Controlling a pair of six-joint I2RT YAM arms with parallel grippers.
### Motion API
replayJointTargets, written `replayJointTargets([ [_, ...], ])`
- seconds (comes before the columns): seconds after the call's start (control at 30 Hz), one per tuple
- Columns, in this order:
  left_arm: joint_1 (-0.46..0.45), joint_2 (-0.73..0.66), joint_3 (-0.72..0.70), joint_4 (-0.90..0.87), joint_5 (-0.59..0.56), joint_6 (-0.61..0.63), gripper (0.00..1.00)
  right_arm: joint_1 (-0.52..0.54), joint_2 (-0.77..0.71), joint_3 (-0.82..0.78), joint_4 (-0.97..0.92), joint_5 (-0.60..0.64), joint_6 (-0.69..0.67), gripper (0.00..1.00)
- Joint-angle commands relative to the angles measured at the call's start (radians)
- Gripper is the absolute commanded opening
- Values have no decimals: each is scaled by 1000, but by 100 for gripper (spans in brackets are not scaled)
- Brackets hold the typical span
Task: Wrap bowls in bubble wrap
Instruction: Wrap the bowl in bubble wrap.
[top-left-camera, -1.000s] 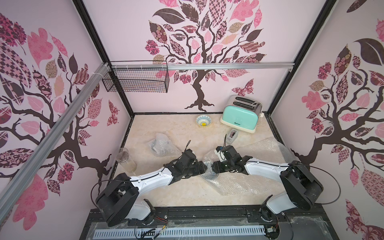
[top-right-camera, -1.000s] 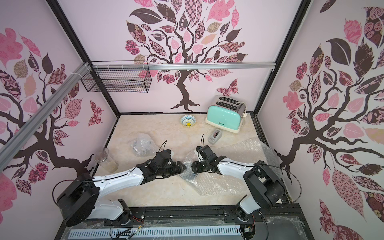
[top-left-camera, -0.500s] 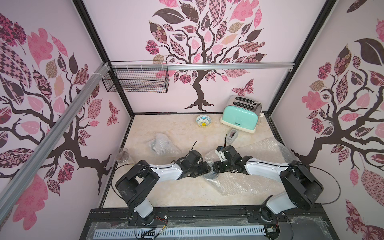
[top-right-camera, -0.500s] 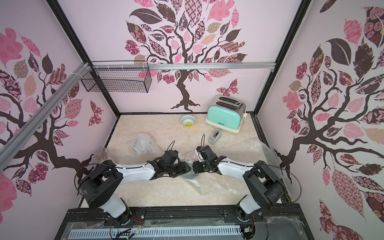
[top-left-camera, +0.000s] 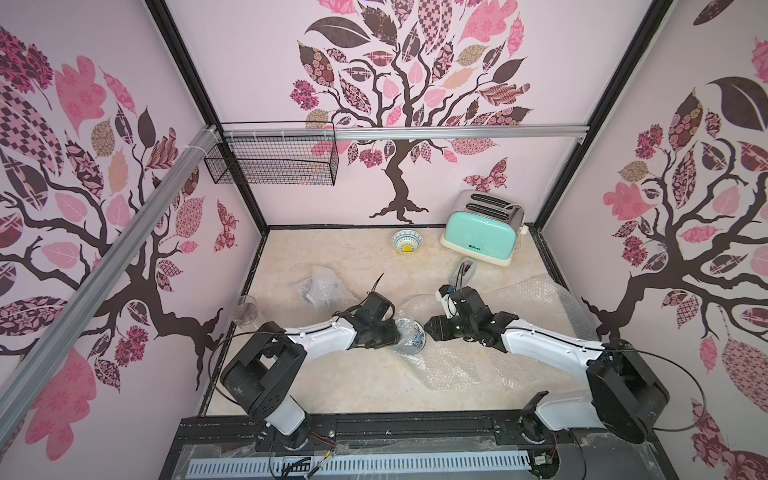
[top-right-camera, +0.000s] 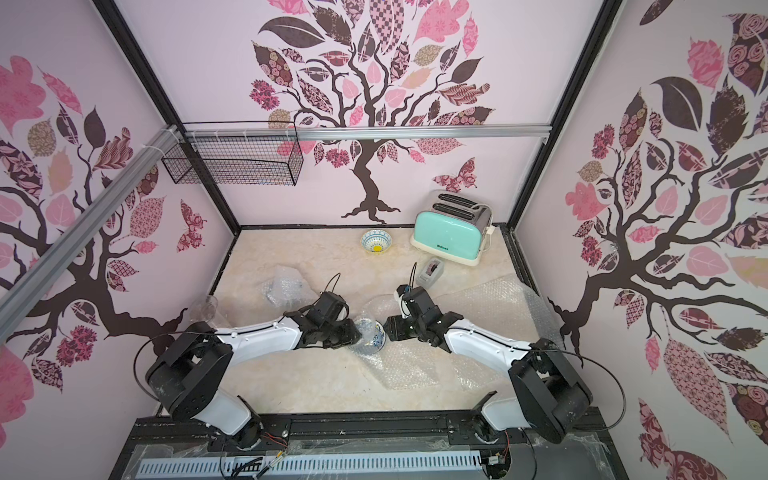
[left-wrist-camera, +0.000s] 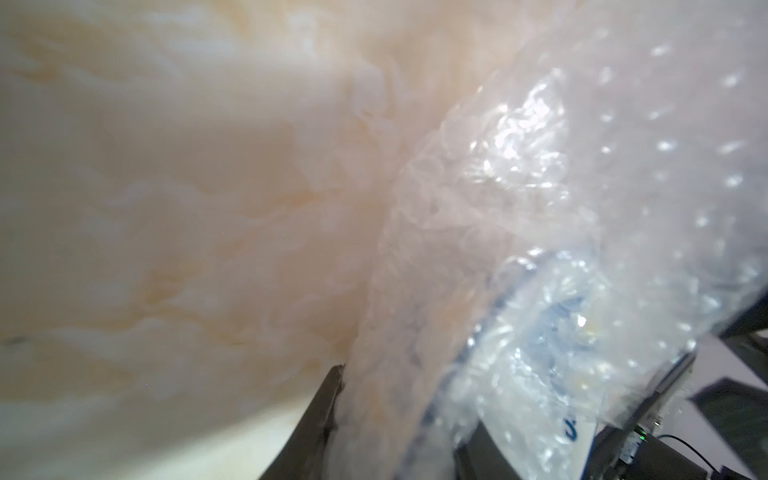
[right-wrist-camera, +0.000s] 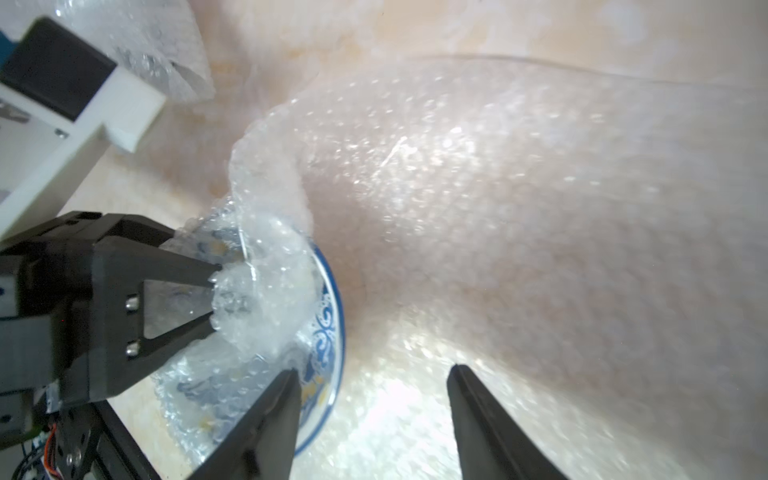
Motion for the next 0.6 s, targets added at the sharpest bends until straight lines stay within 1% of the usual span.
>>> replayJointTargets([
  [0.0,13,-47,-4,-175,-90,68,36,-34,-44,-5,9,79,11,65],
  [0.1,13,-57,-7,-202,-96,78,34,-68,-44,-16,43,138,22,67],
  [0.13,14,-57,-10,-207,-96,82,34,-88,-33,-13,51,134,28,67],
  [0.3,17,-57,-19,-216,-91,108,31,-173,63,17,93,75,40,67],
  [0.53,25,-51,-13,-223,-80,139,31,-226,251,112,104,24,33,67],
  [0.57,24,-45,-17,-217,-75,142,30,-233,277,126,110,2,32,67],
])
